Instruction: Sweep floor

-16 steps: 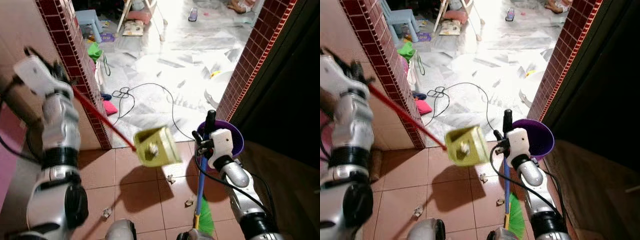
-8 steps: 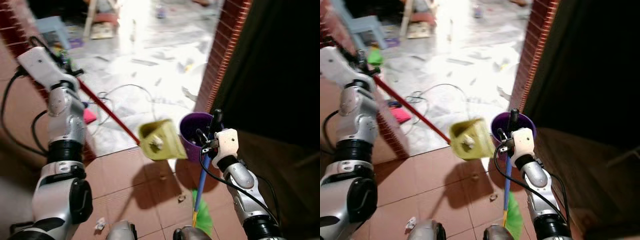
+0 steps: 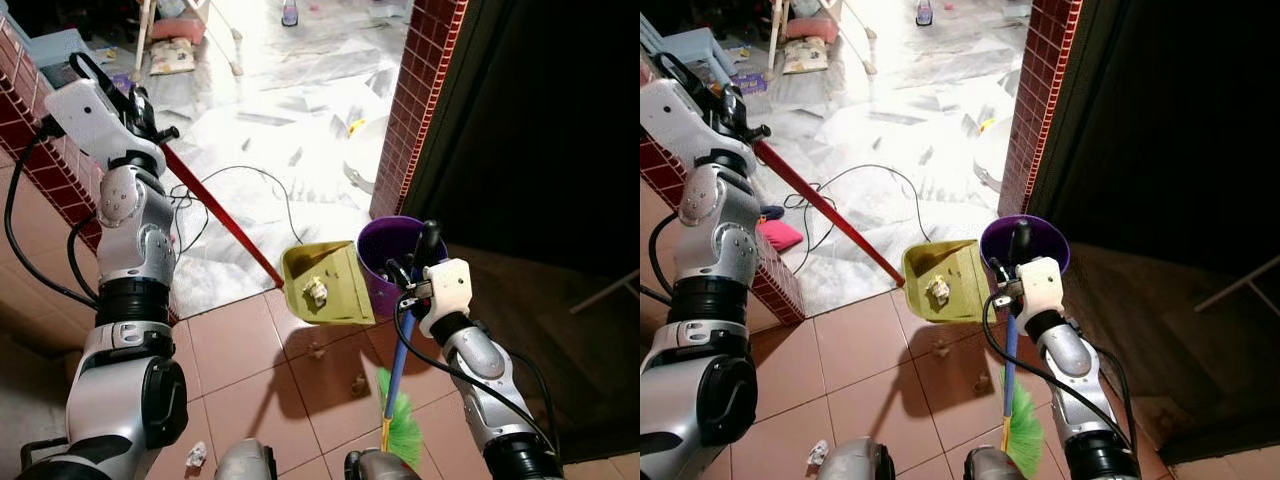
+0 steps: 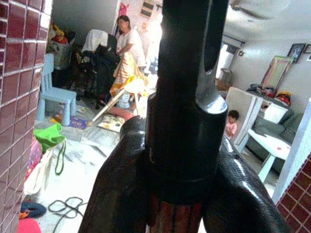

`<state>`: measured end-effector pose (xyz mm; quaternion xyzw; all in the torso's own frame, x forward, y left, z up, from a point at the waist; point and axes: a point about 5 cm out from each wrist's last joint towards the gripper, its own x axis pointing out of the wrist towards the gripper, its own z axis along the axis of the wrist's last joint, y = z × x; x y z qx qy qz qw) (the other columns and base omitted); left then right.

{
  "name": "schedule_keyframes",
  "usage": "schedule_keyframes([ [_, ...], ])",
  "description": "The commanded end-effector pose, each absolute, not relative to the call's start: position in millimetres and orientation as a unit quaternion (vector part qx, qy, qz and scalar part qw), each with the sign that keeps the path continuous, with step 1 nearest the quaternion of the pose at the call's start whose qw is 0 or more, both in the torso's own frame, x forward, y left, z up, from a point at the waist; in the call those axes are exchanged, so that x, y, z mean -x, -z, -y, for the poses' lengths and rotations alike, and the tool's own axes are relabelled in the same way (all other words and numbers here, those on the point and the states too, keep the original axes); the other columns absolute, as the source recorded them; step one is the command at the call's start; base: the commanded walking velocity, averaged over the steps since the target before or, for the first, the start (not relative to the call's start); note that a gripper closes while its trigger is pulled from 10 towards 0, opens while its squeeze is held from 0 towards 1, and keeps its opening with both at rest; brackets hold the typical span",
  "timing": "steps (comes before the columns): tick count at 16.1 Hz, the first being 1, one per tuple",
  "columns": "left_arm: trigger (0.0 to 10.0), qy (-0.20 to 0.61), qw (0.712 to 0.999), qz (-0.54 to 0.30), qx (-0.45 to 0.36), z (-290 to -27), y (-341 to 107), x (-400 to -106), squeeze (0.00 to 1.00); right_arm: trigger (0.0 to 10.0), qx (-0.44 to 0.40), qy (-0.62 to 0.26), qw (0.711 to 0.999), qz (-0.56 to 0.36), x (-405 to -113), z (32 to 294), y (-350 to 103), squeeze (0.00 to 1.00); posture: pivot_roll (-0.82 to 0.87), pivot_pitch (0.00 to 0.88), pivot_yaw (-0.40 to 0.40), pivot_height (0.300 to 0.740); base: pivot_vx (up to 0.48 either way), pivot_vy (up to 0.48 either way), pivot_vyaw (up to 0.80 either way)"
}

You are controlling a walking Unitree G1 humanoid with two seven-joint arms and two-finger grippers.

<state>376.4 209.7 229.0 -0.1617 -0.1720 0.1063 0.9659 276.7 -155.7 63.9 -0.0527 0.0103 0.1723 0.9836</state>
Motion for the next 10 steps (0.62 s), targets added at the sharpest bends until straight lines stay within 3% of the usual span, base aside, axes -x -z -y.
schedule_keyframes([
  [1,10.0,-0.093,0.946,0.248,0.186,-208.7,-271.7,-374.3,0.00,10.0,0.064,-0.179,0.982,-0.003,-276.7,156.2,-67.9,0.00,-0.13,0.000,0.045,0.740,0.000,0.000,0.00],
  [5,10.0,-0.116,0.937,0.275,0.184,-220.6,-289.9,-374.2,0.00,10.0,0.065,-0.181,0.981,-0.002,-274.1,156.6,-67.1,0.00,-0.13,0.000,0.046,0.740,0.000,0.000,0.00],
  [10,10.0,-0.103,0.932,0.284,0.198,-213.3,-301.3,-379.0,0.00,10.0,0.061,-0.187,0.981,-0.002,-274.7,154.0,-67.5,0.00,-0.14,0.000,0.049,0.740,0.292,0.000,-0.76],
])
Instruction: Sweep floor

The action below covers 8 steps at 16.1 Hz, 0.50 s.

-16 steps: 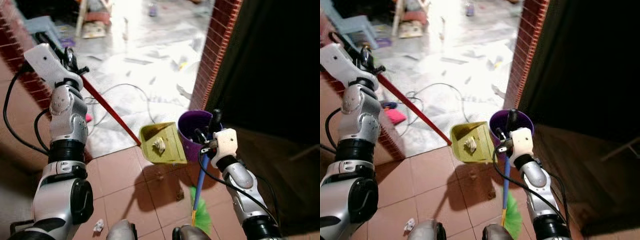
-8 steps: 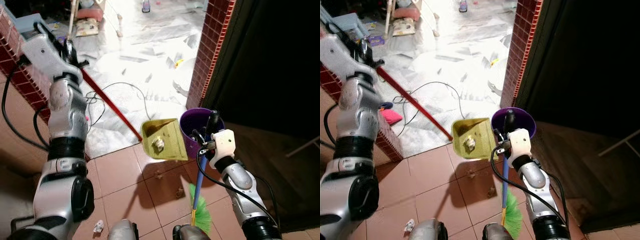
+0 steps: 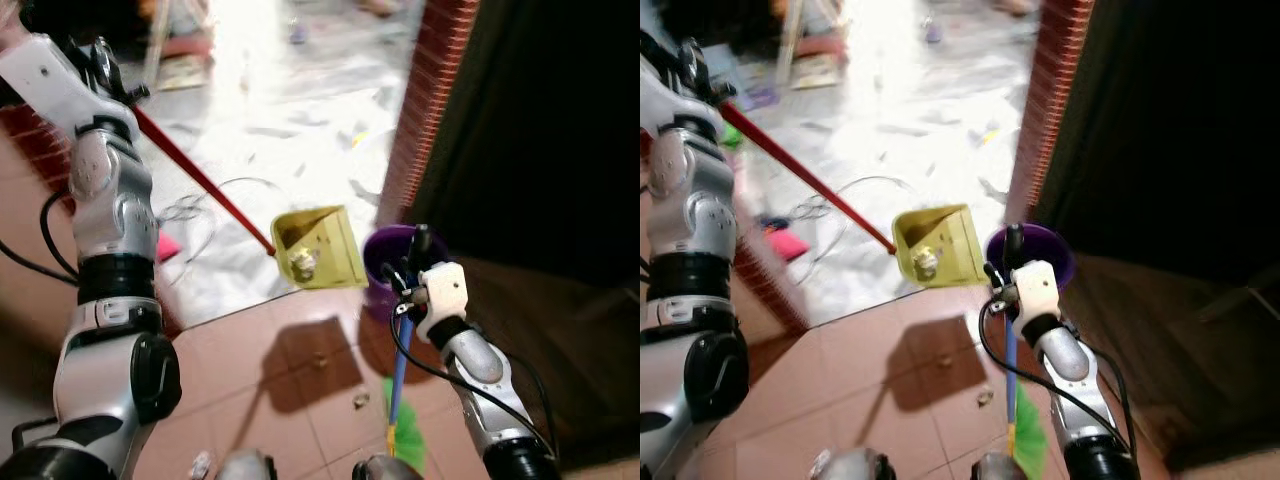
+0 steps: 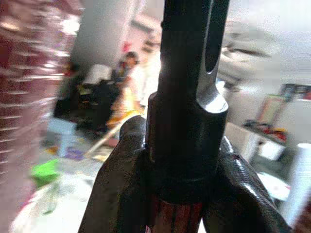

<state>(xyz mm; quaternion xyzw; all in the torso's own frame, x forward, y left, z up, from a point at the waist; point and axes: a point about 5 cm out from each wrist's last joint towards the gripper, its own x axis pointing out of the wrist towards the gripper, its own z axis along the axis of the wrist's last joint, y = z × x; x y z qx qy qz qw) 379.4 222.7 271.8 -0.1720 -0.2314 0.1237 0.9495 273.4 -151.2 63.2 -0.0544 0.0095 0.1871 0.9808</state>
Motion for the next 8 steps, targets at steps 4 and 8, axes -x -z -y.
schedule_keyframes([
  [4,10.0,-0.096,0.932,0.283,0.206,-208.6,-303.0,-380.8,0.00,10.0,0.061,-0.187,0.980,-0.003,-274.5,152.7,-66.8,0.00,-0.14,0.000,0.051,0.740,0.325,0.000,-0.72],
  [8,10.0,-0.107,0.932,0.279,0.204,-209.3,-302.6,-383.1,0.00,10.0,0.056,-0.189,0.980,-0.004,-273.9,151.5,-66.2,0.00,-0.14,0.000,0.056,0.740,0.230,0.000,0.00],
])
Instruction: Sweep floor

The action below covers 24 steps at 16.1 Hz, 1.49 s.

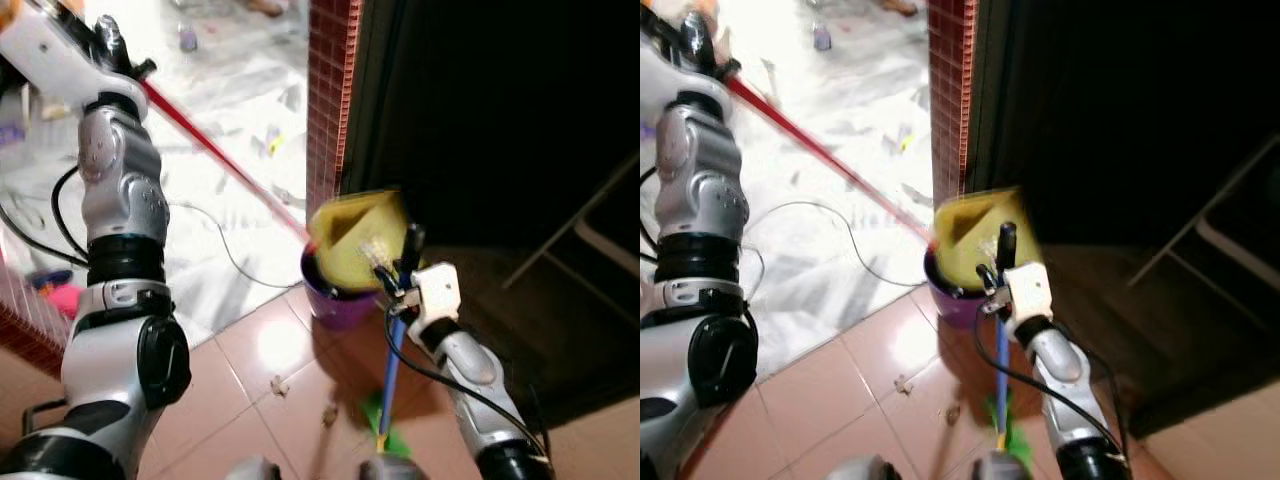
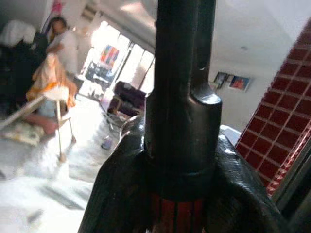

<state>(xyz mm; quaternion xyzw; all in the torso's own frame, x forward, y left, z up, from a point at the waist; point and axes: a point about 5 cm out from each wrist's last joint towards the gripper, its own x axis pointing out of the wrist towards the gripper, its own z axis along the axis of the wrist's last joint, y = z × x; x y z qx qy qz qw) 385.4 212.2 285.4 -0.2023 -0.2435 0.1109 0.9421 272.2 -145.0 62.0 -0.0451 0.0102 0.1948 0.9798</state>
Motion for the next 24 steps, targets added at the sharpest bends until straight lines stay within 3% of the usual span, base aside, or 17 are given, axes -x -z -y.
schedule_keyframes([
  [1,10.0,-0.127,0.933,0.273,0.199,-211.7,-301.9,-384.5,0.00,10.0,0.053,-0.192,0.980,-0.005,-272.7,150.7,-65.7,0.00,-0.14,0.000,0.056,0.740,0.000,0.000,0.00],
  [12,10.0,-0.203,0.924,0.284,0.153,-222.0,-309.3,-389.6,0.00,10.0,0.045,-0.195,0.980,-0.007,-270.6,147.1,-64.2,0.00,-0.15,0.000,0.068,0.740,0.000,0.000,0.00],
  [17,10.0,-0.199,0.919,0.322,0.110,-200.7,-320.8,-392.3,0.00,10.0,0.043,-0.188,0.981,-0.004,-266.3,148.5,-64.8,0.00,-0.17,0.000,0.082,0.740,0.000,0.000,0.00],
  [21,10.0,-0.151,0.925,0.343,0.060,-169.4,-323.2,-394.6,0.00,10.0,0.055,-0.135,0.989,0.000,-244.3,179.2,-63.8,0.00,-0.20,0.000,0.104,0.740,0.000,0.000,0.00],
  [24,10.0,-0.151,0.925,0.343,0.060,-169.4,-323.2,-394.6,0.00,10.0,0.055,-0.135,0.989,0.000,-244.3,179.2,-63.8,0.00,-0.20,0.000,0.104,0.740,0.000,0.000,0.00],
])
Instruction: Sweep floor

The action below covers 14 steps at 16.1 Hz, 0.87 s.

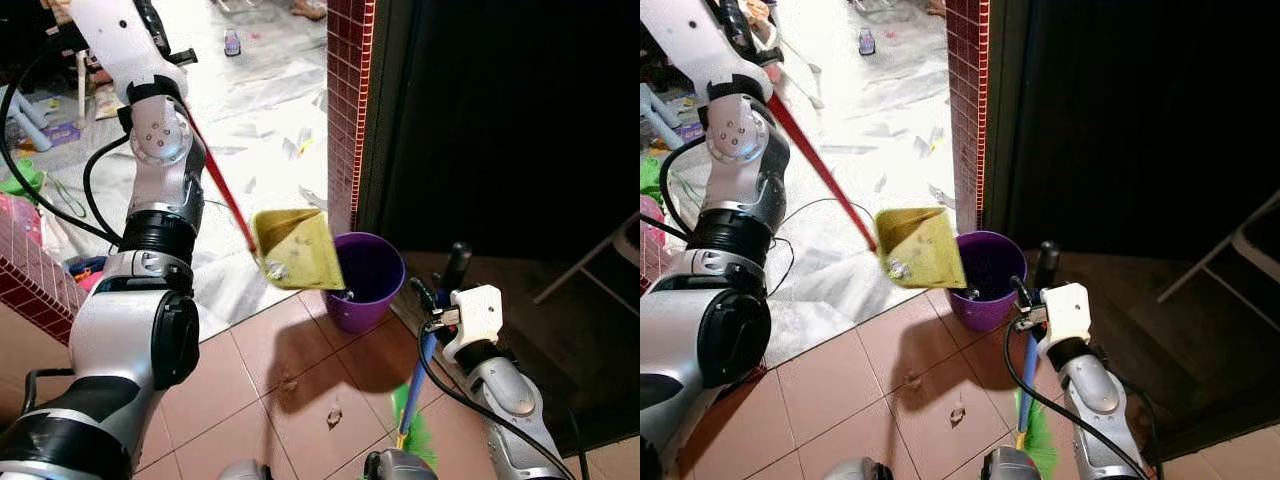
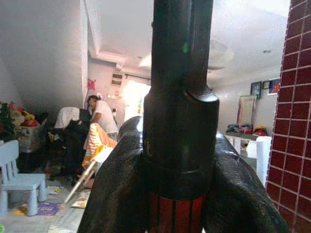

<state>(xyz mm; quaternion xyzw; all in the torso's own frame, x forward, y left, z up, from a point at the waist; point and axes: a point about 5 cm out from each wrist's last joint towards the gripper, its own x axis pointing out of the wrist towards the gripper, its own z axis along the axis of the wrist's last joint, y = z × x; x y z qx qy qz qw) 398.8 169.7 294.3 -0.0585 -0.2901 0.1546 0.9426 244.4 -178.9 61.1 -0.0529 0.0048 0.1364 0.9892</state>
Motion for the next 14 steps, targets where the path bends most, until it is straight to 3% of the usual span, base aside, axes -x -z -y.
schedule_keyframes([
  [1,10.0,-0.151,0.925,0.343,0.060,-169.4,-323.2,-394.6,0.00,10.0,0.055,-0.135,0.989,0.000,-244.3,179.2,-63.8,0.00,-0.20,0.000,0.104,0.740,0.000,0.000,0.00],
  [14,10.0,-0.147,0.924,0.349,0.054,-166.0,-323.1,-394.9,0.00,10.0,0.055,-0.128,0.990,-0.003,-240.6,183.1,-63.6,0.00,-0.20,0.000,0.105,0.740,0.000,0.000,0.00],
])
